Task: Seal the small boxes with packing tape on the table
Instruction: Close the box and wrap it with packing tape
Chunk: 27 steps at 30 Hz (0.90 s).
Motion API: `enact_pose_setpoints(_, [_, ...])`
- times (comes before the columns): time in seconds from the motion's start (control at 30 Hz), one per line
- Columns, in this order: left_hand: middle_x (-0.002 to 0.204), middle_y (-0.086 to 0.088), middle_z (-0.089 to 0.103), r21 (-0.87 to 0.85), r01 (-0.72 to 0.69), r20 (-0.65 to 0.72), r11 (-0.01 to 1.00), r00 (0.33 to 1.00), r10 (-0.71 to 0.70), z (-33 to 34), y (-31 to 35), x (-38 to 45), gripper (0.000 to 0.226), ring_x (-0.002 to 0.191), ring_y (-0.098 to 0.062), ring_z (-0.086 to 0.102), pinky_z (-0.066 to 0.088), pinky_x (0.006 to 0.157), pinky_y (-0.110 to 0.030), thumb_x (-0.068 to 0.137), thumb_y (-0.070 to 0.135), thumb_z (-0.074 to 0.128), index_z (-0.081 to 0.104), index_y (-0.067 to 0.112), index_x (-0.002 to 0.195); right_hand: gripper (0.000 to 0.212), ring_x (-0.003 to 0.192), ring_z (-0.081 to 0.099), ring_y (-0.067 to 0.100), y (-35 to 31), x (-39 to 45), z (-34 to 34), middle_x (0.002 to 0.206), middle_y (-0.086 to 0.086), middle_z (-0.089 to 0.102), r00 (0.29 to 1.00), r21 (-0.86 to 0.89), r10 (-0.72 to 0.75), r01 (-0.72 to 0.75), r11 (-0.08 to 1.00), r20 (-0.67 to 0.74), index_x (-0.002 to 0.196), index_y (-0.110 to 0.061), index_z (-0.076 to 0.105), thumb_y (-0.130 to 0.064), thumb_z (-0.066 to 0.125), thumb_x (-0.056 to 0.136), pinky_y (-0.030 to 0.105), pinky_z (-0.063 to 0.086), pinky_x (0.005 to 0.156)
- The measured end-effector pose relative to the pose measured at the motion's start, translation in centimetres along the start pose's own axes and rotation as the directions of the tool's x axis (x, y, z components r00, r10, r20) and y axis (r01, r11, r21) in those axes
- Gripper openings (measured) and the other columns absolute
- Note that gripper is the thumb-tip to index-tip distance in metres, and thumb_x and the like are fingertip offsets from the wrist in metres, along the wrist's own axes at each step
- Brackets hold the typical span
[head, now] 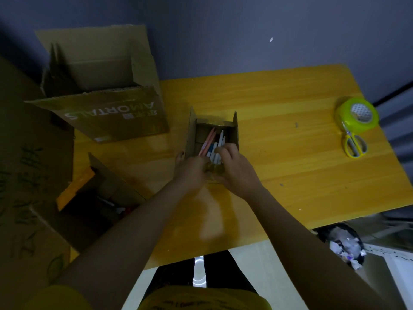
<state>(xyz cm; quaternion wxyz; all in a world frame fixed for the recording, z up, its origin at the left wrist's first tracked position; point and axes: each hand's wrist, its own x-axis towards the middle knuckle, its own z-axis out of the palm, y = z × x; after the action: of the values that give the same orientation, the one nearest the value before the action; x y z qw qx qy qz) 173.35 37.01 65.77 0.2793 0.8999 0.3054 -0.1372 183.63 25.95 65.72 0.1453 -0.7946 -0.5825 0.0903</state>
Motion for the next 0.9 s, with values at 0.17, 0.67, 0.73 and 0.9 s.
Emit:
enact_pose_setpoints(0.17, [0.106,0.004,0.066,-0.001,0.012,-0.022,1.000,1.000,-0.012,0.0,0.0,0.0,0.013,0.108,-0.017,0.058,0.008,0.115,-0.047,0.094,0.030,0.054,0.059,0.026,0.106,0.083,0.090,0.063,0.030,0.5,-0.4,1.3,0.109,0.015,0.059,0.988,-0.146,0.038,-0.060,0.987,-0.149,0.119,-0.013,0.042,-0.037,0.089,0.056,0.038,0.051,0.067])
enact_pose_setpoints(0.67, [0.123,-0.001,0.063,0.053,-0.032,-0.024,0.998,0.999,0.033,0.1,-0.3,0.7,0.027,0.123,-0.020,0.051,0.004,0.116,-0.044,0.094,0.019,0.056,0.059,0.024,0.120,0.111,0.107,0.042,0.024,-0.5,-1.2,2.8,0.128,0.007,0.038,0.943,-0.207,0.172,-0.236,0.949,-0.284,0.149,-0.013,0.020,-0.054,0.081,0.066,0.041,0.045,0.081])
enact_pose_setpoints(0.73, [0.122,-0.001,0.063,0.059,-0.036,-0.017,0.998,0.999,0.037,0.1,-0.5,0.8,0.029,0.123,-0.021,0.050,0.002,0.116,-0.045,0.094,0.018,0.055,0.058,0.024,0.122,0.110,0.118,0.041,0.025,-0.6,-1.4,2.9,0.135,0.007,0.037,0.938,-0.184,0.190,-0.249,0.951,-0.292,0.149,-0.012,0.019,-0.057,0.079,0.068,0.046,0.042,0.088])
enact_pose_setpoints(0.9, [0.115,-0.003,0.065,0.062,-0.069,-0.011,0.996,0.997,0.070,0.4,-1.3,0.7,0.031,0.117,-0.021,0.054,-0.005,0.114,-0.041,0.093,0.013,0.052,0.057,0.023,0.122,0.126,0.139,0.022,0.026,0.3,-1.5,2.5,0.150,0.015,0.036,0.895,-0.006,0.362,-0.376,0.926,-0.262,0.151,-0.014,0.011,-0.051,0.085,0.056,0.056,0.025,0.104])
